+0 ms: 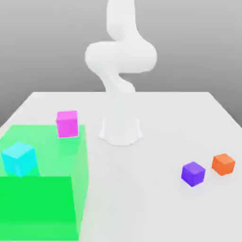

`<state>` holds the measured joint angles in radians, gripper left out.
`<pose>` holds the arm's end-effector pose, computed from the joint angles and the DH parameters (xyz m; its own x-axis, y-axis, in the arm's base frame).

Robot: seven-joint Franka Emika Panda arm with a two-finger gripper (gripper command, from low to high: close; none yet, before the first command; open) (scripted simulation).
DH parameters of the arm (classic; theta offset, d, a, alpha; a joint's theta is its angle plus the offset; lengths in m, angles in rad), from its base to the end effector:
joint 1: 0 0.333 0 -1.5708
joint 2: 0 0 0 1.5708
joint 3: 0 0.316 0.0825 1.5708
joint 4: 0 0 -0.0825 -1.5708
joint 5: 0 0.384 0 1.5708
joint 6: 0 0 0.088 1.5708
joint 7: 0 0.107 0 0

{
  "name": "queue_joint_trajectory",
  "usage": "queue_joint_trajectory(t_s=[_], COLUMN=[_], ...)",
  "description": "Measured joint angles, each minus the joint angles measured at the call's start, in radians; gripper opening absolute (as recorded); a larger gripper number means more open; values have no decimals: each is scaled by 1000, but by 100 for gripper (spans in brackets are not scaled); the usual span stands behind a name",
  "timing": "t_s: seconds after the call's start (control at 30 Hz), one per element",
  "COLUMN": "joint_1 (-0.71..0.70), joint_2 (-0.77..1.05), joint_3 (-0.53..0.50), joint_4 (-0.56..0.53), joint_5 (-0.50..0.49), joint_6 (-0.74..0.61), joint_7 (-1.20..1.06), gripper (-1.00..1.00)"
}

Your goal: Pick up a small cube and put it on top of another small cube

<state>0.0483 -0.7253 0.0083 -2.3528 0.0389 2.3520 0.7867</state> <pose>0.3763 0.0229 0.6630 0.5659 -0.6946 0.4441 -0.4934 -0.7169 -0.4925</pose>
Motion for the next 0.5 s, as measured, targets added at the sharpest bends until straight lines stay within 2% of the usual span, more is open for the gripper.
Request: queue_joint_trajectory(t_s=[0.27, 0.5], joint_1=[152, 264], joint_2=[244, 451], joint_3=[70, 173], joint_4=[-171, -318], joint_5=[108, 151], joint_6=[167, 312], joint_7=[-29, -17], gripper=[0, 0])
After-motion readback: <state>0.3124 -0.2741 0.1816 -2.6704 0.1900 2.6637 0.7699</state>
